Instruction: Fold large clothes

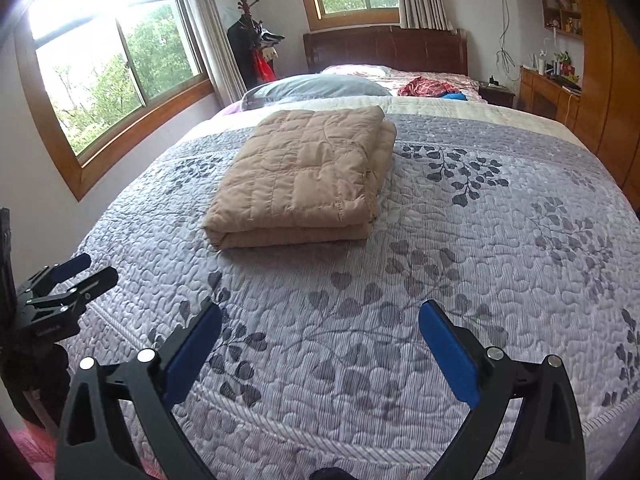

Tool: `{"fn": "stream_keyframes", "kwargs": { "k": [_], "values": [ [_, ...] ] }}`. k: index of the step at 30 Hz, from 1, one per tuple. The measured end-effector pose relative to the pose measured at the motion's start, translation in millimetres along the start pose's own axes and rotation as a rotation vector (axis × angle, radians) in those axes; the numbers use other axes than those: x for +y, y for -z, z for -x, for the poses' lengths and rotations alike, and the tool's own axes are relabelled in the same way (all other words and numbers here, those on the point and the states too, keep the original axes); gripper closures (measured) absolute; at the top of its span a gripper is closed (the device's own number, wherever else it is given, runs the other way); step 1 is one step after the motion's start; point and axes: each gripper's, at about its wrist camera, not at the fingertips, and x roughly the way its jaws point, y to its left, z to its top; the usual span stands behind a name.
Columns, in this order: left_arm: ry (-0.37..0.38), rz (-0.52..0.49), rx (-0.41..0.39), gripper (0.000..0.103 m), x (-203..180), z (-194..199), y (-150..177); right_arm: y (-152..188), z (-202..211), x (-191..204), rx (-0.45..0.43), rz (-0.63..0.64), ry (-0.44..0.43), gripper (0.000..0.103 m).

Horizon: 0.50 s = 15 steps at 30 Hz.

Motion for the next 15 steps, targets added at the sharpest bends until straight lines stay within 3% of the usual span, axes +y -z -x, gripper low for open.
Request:
{"fn": "stream_keyframes", "kwargs": {
  "k": [15],
  "values": [
    [-0.003,-0.007,-0.019,0.008,0,16,7,11,10,11,0.008,0.013,-0.005,0.004]
  ]
}}
